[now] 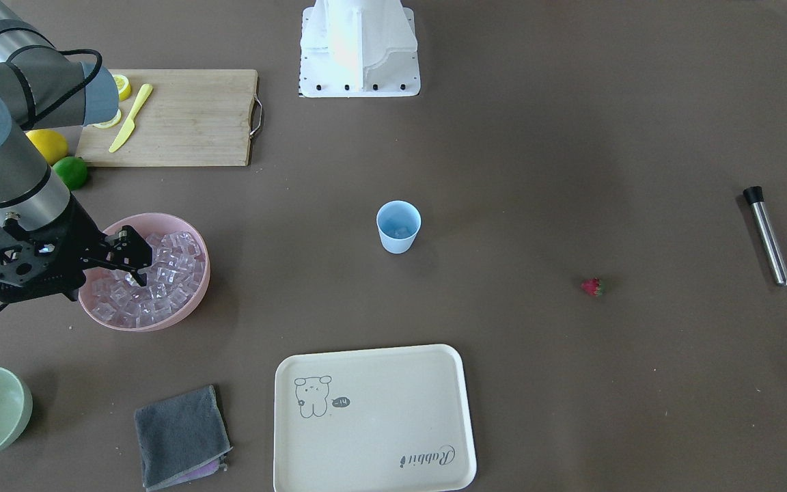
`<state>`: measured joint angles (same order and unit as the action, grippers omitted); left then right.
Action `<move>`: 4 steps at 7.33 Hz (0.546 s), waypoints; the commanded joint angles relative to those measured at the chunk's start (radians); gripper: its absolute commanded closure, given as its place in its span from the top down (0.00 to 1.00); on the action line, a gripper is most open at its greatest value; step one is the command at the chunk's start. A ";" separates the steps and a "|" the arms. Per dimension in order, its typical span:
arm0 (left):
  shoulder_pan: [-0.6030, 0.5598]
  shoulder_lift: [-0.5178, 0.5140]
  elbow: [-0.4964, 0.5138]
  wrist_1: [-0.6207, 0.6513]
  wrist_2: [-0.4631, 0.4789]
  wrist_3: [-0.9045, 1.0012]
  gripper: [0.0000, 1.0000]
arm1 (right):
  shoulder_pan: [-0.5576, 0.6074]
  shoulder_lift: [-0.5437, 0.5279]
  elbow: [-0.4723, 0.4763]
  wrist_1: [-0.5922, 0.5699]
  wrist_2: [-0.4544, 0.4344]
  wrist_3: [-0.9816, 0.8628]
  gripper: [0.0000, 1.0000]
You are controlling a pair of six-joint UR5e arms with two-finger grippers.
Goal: Mash ice and strawberries in cup
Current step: 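Move the right gripper back over the pink ice bowl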
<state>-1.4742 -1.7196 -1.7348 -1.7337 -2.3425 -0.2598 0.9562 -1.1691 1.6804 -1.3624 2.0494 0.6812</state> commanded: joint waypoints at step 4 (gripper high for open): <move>0.003 -0.029 0.029 -0.001 0.000 -0.004 0.98 | -0.069 -0.049 -0.036 0.100 -0.063 0.049 0.97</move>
<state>-1.4732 -1.7449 -1.7103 -1.7341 -2.3424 -0.2629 0.8987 -1.2107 1.6492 -1.2752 1.9975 0.7283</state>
